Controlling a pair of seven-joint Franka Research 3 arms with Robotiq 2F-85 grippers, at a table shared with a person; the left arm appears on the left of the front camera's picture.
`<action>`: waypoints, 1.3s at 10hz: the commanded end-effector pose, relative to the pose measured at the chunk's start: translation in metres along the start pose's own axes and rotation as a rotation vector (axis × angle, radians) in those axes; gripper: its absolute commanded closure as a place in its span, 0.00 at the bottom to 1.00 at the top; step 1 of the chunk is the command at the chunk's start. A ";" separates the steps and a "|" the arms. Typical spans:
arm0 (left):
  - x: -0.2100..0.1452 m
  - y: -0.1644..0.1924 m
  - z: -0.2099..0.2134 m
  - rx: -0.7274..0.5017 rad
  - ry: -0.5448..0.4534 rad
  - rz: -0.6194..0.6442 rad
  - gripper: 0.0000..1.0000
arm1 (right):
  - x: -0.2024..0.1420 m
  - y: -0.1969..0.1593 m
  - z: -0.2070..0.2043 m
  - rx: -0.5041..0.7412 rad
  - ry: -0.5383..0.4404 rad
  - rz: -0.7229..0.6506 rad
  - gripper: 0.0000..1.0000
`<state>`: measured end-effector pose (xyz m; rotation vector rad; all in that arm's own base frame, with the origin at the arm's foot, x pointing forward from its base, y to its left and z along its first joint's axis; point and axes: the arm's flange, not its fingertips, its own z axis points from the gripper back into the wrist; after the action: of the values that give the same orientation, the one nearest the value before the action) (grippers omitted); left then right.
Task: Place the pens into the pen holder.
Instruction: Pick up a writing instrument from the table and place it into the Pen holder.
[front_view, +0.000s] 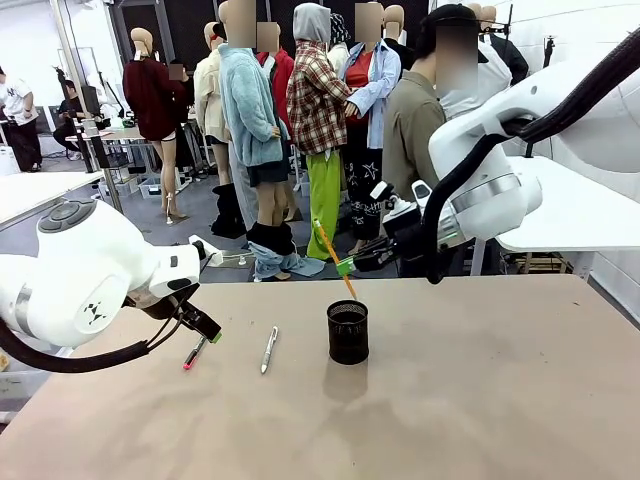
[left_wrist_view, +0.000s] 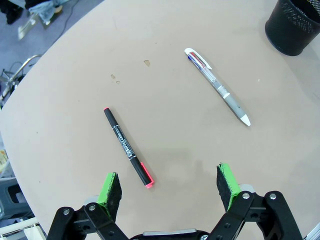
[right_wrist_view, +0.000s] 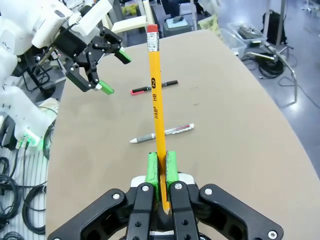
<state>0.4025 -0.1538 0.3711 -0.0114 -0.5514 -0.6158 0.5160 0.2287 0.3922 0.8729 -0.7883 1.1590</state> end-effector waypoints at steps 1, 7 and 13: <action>-0.001 0.002 0.000 -0.001 -0.001 0.007 0.00 | -0.005 -0.007 -0.010 -0.031 -0.020 0.024 1.00; -0.001 0.002 0.000 -0.001 -0.001 0.007 0.00 | -0.035 -0.013 -0.037 -0.084 0.001 0.011 1.00; -0.001 0.002 0.000 -0.001 -0.001 0.007 0.00 | -0.051 -0.011 -0.036 -0.137 -0.030 0.014 0.37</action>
<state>0.4026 -0.1537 0.3710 -0.0114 -0.5514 -0.6157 0.5235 0.2388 0.3371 0.7756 -0.8435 1.0988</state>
